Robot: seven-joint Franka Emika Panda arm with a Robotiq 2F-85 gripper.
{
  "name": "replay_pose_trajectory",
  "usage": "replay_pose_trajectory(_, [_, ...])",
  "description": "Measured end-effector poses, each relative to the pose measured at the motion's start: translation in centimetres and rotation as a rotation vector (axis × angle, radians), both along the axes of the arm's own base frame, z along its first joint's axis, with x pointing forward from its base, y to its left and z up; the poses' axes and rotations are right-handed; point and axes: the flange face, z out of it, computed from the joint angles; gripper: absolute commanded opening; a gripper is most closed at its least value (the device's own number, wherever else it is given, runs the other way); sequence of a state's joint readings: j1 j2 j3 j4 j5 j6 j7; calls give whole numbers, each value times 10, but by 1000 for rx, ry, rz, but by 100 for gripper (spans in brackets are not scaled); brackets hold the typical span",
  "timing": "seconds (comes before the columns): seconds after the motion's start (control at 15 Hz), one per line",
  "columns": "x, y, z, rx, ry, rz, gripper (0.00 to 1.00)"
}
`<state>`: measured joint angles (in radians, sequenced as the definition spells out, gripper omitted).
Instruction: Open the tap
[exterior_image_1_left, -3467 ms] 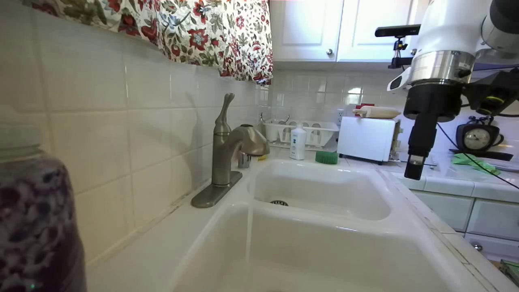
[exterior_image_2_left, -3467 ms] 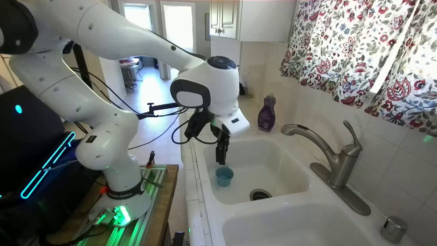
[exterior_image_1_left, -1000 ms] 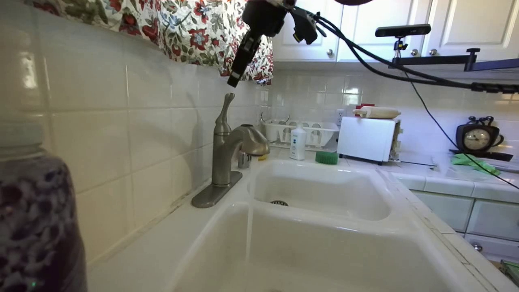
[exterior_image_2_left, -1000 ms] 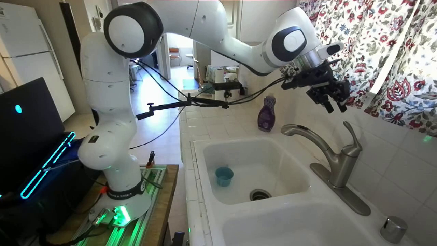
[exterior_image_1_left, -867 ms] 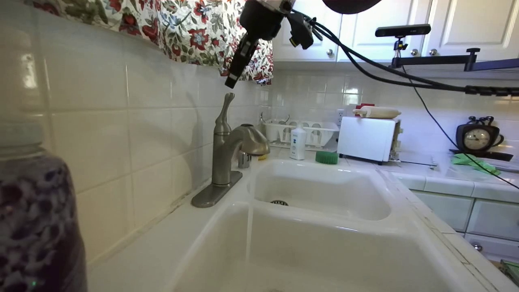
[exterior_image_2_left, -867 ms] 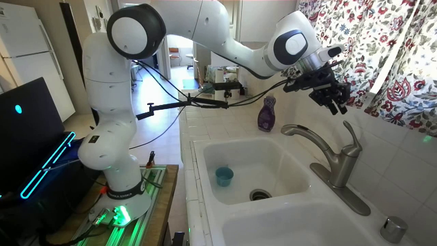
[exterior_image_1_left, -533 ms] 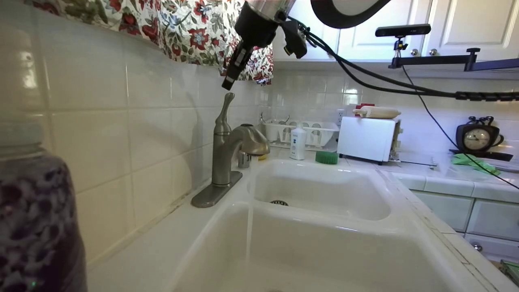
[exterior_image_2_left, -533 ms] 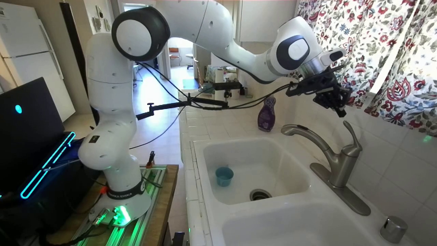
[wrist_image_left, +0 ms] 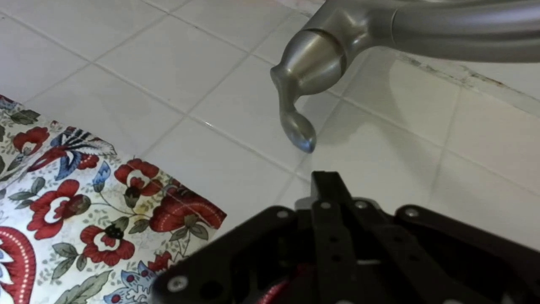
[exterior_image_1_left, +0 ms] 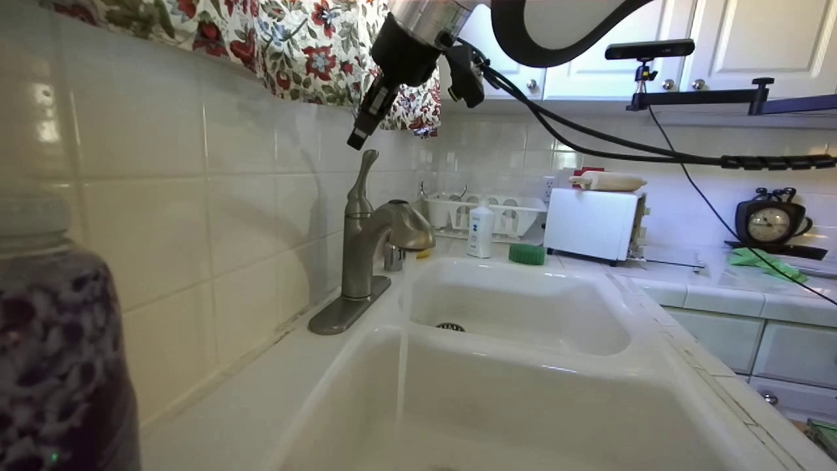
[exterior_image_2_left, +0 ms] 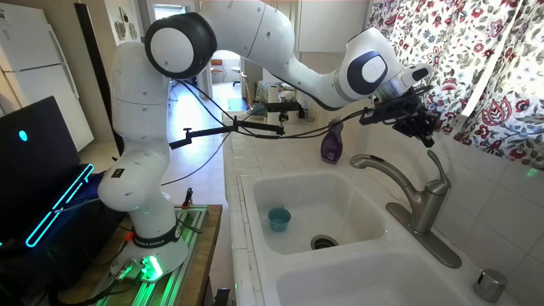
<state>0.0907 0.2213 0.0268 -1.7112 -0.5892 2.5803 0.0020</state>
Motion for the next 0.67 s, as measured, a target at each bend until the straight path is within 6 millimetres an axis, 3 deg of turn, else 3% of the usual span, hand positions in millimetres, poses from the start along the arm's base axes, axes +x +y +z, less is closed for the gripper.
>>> replay_pose_trajectory(0.67, [6,-9,-12,-43,0,4,0])
